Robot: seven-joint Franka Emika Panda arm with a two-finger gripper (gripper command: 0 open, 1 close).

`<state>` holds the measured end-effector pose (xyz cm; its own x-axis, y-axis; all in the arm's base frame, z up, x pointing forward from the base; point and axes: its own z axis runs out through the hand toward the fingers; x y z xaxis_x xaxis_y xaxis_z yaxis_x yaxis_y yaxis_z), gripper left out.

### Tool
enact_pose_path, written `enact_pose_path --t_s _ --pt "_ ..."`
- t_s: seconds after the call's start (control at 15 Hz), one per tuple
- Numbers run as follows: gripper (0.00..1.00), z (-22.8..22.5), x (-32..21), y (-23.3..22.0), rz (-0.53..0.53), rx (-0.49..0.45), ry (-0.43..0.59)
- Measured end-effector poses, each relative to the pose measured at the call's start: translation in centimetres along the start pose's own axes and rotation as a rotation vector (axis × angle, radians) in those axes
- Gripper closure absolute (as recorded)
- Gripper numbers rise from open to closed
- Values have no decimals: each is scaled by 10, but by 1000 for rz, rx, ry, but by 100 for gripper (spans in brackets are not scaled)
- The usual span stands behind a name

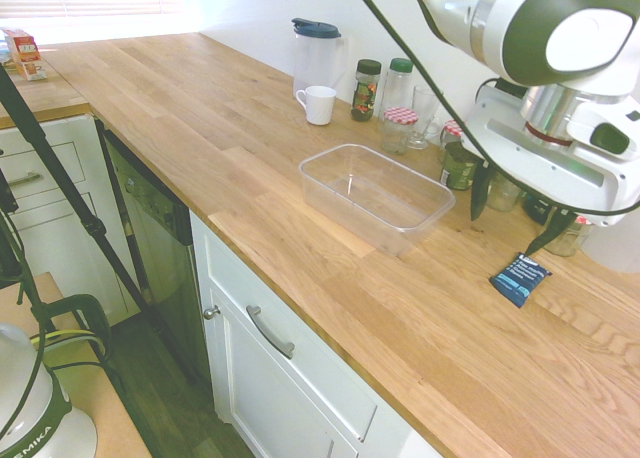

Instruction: Put the protein bar into the container

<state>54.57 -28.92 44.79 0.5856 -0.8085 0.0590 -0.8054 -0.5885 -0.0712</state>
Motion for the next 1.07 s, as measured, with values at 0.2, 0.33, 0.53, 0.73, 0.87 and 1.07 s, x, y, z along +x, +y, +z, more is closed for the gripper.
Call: enact_pose_path --t_s 0.2,0.33,0.53,0.73,0.87,1.07 --pt "0 30 20 -8 -22 -24 -15" --pt "0 45 29 -13 -33 -37 -15" --pt "0 61 41 -16 -55 -50 -13" --pt "0 79 48 -19 -66 -63 -23" --pt "0 93 50 -21 -71 -65 -28" --pt "100 98 51 -26 -81 -54 -26"
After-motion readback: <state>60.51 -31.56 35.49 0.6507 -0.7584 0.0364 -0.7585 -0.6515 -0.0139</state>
